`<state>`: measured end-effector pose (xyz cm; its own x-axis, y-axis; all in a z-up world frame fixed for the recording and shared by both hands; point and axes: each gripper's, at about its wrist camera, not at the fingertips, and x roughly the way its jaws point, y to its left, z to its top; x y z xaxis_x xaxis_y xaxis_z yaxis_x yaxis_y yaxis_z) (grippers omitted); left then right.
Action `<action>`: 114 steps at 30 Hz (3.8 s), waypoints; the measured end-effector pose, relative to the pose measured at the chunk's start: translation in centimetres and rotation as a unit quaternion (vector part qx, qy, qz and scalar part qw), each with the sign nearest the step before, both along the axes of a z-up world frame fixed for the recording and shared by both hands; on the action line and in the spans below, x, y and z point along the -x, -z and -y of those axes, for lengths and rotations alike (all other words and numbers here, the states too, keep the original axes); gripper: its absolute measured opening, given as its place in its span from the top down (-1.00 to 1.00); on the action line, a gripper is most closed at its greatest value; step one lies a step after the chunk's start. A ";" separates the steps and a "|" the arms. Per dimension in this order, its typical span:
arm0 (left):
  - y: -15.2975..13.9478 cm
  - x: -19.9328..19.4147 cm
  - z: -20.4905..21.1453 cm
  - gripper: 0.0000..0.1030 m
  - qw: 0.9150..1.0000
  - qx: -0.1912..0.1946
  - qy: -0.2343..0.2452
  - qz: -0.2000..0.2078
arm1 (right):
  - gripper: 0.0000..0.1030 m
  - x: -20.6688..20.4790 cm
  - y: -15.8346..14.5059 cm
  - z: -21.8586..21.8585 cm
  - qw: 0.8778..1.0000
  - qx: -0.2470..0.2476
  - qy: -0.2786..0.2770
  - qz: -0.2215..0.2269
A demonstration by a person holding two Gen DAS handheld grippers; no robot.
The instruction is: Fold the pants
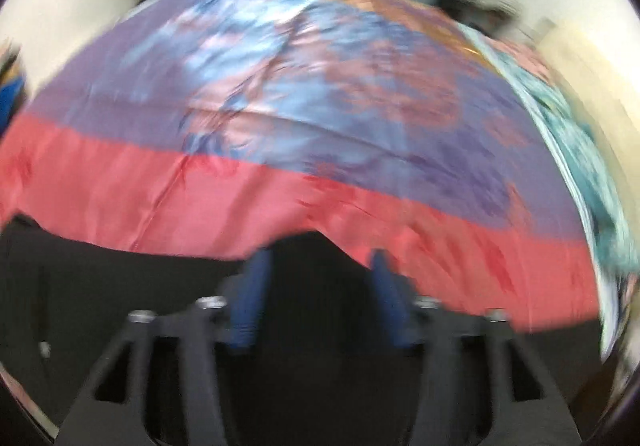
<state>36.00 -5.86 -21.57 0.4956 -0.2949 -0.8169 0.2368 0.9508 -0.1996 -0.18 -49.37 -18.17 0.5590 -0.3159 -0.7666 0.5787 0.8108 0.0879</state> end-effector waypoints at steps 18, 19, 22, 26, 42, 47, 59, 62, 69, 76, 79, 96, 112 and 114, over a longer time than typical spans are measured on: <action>1.3 4.9 -7.0 -0.50 0.996 -0.076 -0.054 -0.001 | -0.67 -4.5 5.0 6.6 0.992 -0.123 0.002 -0.030; 1.1 6.0 -7.6 -0.53 0.995 -0.086 -0.056 0.014 | -0.67 -4.5 4.5 5.7 0.990 -0.134 -0.030 -0.020; 1.7 7.4 -8.0 -0.53 0.994 -0.089 -0.055 0.017 | -0.66 -5.6 4.3 3.0 0.965 -0.218 -0.147 0.003; 3.1 8.8 -8.1 -0.53 0.994 -0.077 -0.077 0.007 | -0.59 -10.2 6.3 -1.9 0.947 -0.207 -0.235 -0.073; 3.1 10.4 -6.4 -0.53 0.995 -0.086 -0.053 0.023 | -0.53 -12.0 7.1 -6.5 0.929 -0.158 -0.309 -0.127; 2.5 10.8 -5.7 -0.53 0.995 -0.072 -0.057 0.025 | -0.54 -14.9 8.9 -4.3 0.960 -0.164 -0.223 -0.052; 3.2 11.3 -4.6 -0.53 0.995 -0.092 -0.037 0.034 | -0.53 -8.8 7.1 -2.6 0.926 -0.111 -0.320 -0.168; 3.5 11.4 -3.1 -0.53 0.995 -0.096 -0.022 0.035 | -0.52 -9.6 8.5 -2.2 0.936 -0.089 -0.297 -0.166; 4.1 12.3 -3.1 -0.53 0.992 -0.120 -0.018 0.026 | -0.52 -12.9 7.4 0.9 0.978 -0.066 -0.180 -0.085; 4.4 11.8 -4.0 -0.53 0.993 -0.110 -0.034 0.024 | -0.55 -5.7 2.6 6.7 0.986 -0.029 -0.151 -0.060; 4.5 11.8 -3.4 -0.54 0.993 -0.111 -0.032 0.024 | -0.54 -3.2 3.4 8.9 0.983 -0.059 -0.154 -0.086; 4.7 12.0 -3.3 -0.61 0.991 -0.127 -0.038 0.025 | 0.15 -2.8 8.6 11.2 0.963 -0.199 -0.166 -0.077; 4.6 11.7 -3.9 -0.64 0.995 -0.090 -0.044 0.024 | 0.74 -1.1 2.1 3.3 0.890 -0.404 -0.156 0.145; 4.5 11.6 -4.3 -0.64 0.996 -0.077 -0.043 0.023 | 0.74 -2.0 1.4 0.5 0.873 -0.426 -0.165 0.170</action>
<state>24.35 -1.57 -26.05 0.5522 -0.1228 -0.8246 0.1594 0.9864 -0.0401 1.85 -49.83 -19.62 0.7526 0.5100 -0.4165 0.1488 0.4845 0.8621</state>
